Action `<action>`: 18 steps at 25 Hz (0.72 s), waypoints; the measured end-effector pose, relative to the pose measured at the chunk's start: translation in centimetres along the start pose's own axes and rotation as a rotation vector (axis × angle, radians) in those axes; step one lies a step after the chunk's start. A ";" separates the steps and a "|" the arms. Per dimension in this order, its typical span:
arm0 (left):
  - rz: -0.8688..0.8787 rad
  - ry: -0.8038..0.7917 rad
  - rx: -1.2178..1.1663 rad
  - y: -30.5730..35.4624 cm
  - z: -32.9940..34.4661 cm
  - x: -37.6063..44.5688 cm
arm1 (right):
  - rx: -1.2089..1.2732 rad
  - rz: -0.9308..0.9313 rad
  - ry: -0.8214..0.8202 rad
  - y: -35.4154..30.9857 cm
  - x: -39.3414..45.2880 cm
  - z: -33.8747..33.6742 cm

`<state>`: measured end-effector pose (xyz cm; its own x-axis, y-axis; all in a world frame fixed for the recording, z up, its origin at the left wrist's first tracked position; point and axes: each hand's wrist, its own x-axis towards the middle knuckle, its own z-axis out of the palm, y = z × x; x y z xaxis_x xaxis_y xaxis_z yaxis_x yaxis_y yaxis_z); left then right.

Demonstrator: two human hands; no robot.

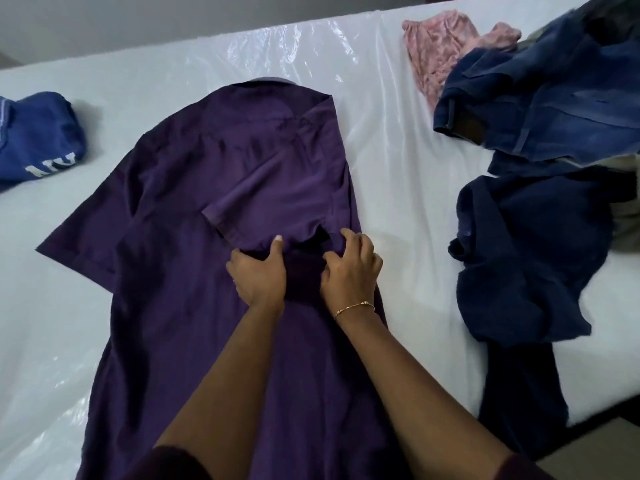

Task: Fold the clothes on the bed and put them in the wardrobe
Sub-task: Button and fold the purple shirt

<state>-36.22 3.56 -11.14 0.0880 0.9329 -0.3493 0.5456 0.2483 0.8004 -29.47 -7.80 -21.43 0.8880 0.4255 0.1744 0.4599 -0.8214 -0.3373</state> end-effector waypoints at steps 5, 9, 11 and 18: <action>-0.390 -0.036 -0.301 3.3 1.1 5.4 | -0.029 -0.022 -0.119 -1.5 1.7 2.2; -0.403 -0.022 -0.808 5.5 -0.2 6.8 | -0.054 -0.142 -0.083 -1.5 0.6 4.4; -0.441 0.000 -0.881 5.5 -0.8 6.4 | -0.038 -0.119 -0.018 -1.3 0.2 4.9; -0.619 -0.458 -0.571 6.3 -2.6 8.6 | 0.017 -0.026 0.130 -4.2 5.8 1.8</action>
<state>-34.20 13.84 -7.87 0.3033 0.4310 -0.8498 0.1269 0.8656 0.4843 -26.29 -1.20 -20.62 0.8687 0.3931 0.3015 0.4839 -0.8035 -0.3468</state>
